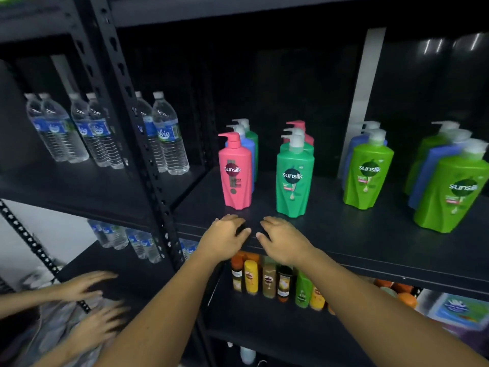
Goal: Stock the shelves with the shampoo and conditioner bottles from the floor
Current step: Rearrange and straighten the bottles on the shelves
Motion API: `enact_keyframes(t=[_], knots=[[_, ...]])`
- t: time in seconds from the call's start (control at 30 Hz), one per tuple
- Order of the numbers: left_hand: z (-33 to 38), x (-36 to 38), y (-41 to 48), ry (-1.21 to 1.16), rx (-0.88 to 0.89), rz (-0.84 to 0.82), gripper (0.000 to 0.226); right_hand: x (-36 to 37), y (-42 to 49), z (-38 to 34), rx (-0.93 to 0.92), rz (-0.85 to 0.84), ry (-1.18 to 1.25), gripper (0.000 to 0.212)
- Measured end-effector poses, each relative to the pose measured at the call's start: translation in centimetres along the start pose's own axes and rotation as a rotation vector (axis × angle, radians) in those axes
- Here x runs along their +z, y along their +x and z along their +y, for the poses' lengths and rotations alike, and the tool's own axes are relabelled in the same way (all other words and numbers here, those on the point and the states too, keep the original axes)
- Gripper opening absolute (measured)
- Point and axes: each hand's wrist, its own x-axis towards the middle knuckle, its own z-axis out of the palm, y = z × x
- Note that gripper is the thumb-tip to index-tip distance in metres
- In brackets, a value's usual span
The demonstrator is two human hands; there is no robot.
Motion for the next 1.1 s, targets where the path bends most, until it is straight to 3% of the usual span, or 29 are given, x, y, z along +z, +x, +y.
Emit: enact_keyframes(t=[0.2, 0.33, 0.4, 0.57, 0.97, 1.1], knots=[[-3.9, -0.4, 3.3, -0.191, -0.126, 0.188, 0.044, 1.1, 4.4, -0.1, 0.0, 0.035, -0.034, 0.06], [-4.1, -1.0, 6.2, -0.465, -0.225, 0.185, 0.111, 2.0, 4.8, 0.0, -0.003, 0.042, -0.103, 0.064], [-4.2, -0.7, 7.7, -0.574, -0.182, 0.195, 0.124, 2.2, 4.8, 0.1, -0.006, 0.038, -0.124, 0.064], [-4.4, 0.0, 9.9, -0.668, -0.113, 0.294, 0.09, 2.2, 4.9, 0.3, -0.008, 0.036, -0.139, 0.065], [-9.7, -1.7, 13.1, -0.657, -0.245, 0.442, 0.074, 2.3, 4.9, -0.1, 0.007, 0.035, -0.185, 0.063], [-10.0, -2.2, 15.1, -0.633, -0.262, 0.416, 0.069, 2.4, 4.9, 0.0, 0.008, 0.042, -0.192, 0.063]])
